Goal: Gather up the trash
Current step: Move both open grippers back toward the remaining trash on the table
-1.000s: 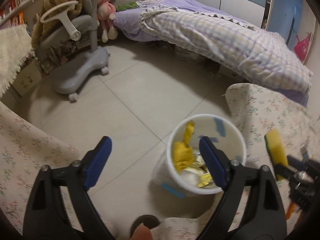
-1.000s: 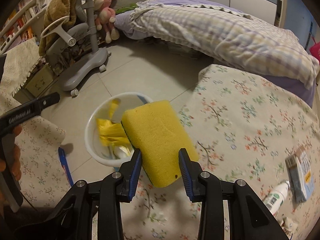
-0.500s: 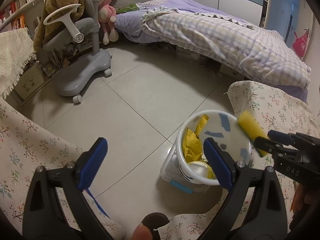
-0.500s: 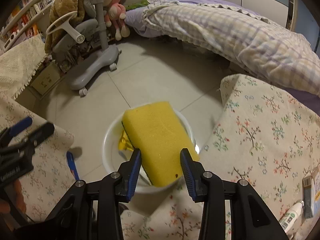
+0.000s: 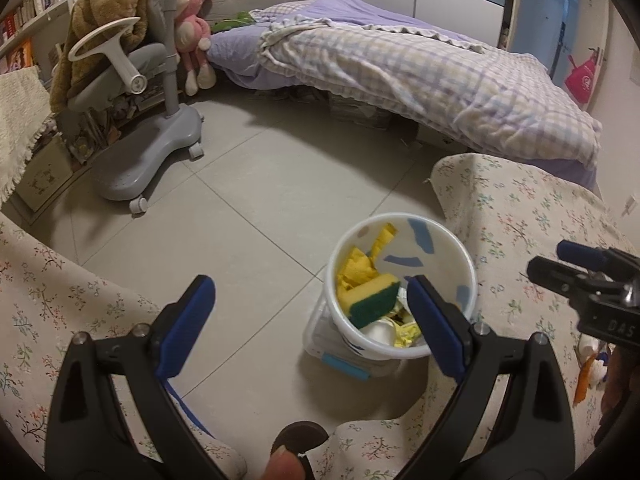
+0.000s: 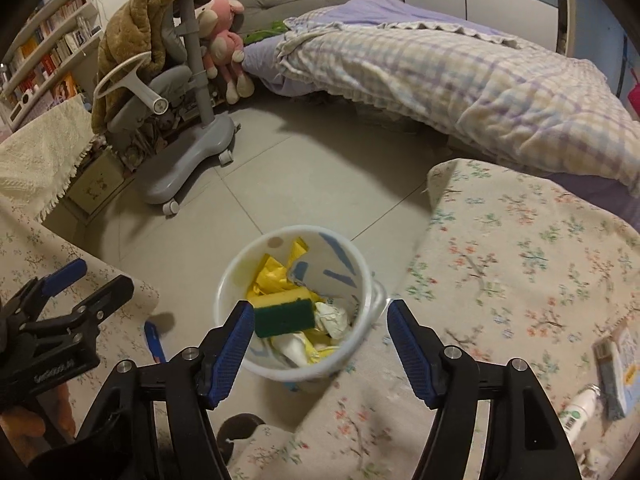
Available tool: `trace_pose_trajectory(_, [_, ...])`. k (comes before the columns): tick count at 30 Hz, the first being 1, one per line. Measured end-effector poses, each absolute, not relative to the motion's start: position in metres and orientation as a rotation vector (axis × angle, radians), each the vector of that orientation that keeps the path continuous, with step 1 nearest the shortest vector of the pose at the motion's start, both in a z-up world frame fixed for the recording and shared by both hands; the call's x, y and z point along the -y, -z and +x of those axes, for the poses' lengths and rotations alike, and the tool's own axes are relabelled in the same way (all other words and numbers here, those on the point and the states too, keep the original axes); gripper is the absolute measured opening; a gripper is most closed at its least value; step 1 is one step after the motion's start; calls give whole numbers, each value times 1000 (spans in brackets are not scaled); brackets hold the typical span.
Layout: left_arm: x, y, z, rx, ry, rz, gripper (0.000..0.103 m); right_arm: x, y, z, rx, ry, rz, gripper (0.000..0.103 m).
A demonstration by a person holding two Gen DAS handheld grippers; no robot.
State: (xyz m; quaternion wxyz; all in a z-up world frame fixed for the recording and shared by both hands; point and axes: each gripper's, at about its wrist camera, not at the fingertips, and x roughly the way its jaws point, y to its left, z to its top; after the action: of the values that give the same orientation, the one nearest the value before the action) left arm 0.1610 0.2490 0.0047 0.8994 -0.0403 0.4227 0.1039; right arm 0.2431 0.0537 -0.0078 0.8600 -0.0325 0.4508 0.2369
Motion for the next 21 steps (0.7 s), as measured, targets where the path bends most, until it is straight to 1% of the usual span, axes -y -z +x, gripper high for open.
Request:
trace_pose_trajectory(5, [-229, -3, 158, -892, -156, -79, 96, -10, -2, 224, -918, -447, -81, 73])
trace_pose_trajectory(11, [-197, -3, 158, -915, -76, -59, 96, 59, -10, 202, -916, -367, -16, 78])
trace_pose_trajectory(13, [-184, -2, 157, -923, -53, -35, 96, 80, -10, 198, -929, -346, 5, 81])
trace_pose_trajectory(21, [-141, 9, 159, -957, 13, 60, 96, 171, 5, 179, -973, -216, 98, 82])
